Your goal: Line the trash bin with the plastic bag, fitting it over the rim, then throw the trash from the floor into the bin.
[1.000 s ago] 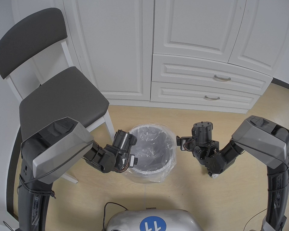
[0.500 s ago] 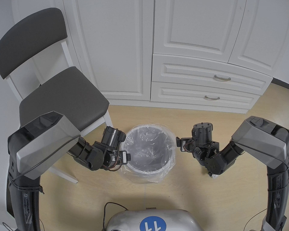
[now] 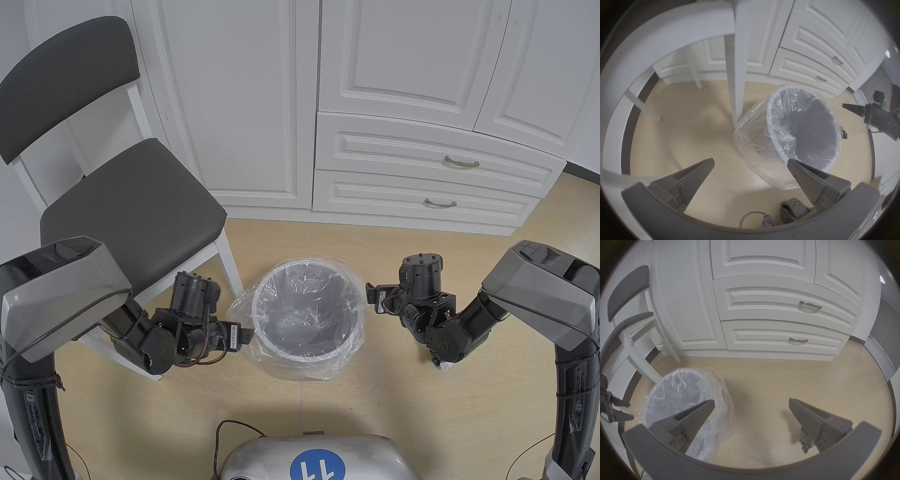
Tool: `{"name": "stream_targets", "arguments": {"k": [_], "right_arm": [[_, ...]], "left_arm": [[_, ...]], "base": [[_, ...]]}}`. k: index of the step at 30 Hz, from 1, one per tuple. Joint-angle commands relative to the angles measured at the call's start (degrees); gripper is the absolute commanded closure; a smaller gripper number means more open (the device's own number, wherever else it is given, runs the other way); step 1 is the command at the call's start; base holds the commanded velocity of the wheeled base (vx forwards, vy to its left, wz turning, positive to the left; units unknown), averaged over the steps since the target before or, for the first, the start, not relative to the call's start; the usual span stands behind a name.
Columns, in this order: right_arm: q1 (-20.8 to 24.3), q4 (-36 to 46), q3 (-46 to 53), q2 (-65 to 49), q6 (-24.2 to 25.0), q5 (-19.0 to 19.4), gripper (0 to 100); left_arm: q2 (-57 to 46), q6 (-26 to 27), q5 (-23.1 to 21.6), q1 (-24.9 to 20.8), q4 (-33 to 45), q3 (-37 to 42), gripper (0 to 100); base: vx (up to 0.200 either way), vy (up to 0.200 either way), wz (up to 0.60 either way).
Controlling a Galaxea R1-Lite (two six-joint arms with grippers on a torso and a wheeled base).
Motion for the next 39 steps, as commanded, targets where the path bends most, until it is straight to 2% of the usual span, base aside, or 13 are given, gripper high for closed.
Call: {"name": "stream_targets", "arguments": {"k": [1,7,9,13,18,25,32,39], "right_arm": [[-0.22,0.00,-0.09,-0.18,-0.03,0.07,0],[-0.57,0.00,-0.09,-0.09,-0.03,0.07,0],[-1.01,-0.09,-0.35,-0.09,-0.03,0.07,0],[-1.36,-0.18,-0.44,-0.09,-0.03,0.16,0],[-2.42,-0.18,-0.61,0.35,0.06,1.57,0],[-2.95,-0.18,-1.84,3.42,0.06,2.18,0],[-5.06,-0.18,-4.31,6.50,0.06,2.45,0],[-6.11,-0.18,-6.68,8.96,0.94,5.17,0]], "left_arm": [[1.96,7.88,-5.52,6.77,-8.00,6.54,0],[6.01,11.13,-5.78,8.17,-8.00,3.38,0],[10.22,13.06,-6.92,9.58,-7.74,-1.81,0],[13.21,12.71,-8.24,9.58,-7.56,-7.00,0],[12.77,10.87,-11.40,9.40,-7.74,-7.87,0],[14.00,10.43,-13.60,9.32,-7.47,-10.60,0],[21.30,10.69,-13.78,8.26,-1.93,-19.21,0],[23.94,10.60,-15.98,7.21,6.41,-28.35,0]], "base": [[0.000,0.000,0.00],[0.000,0.000,0.00],[0.000,0.000,0.00],[0.000,0.000,0.00],[0.000,0.000,0.00],[0.000,0.000,0.00],[0.000,0.000,0.00],[0.000,0.000,0.00]]}}
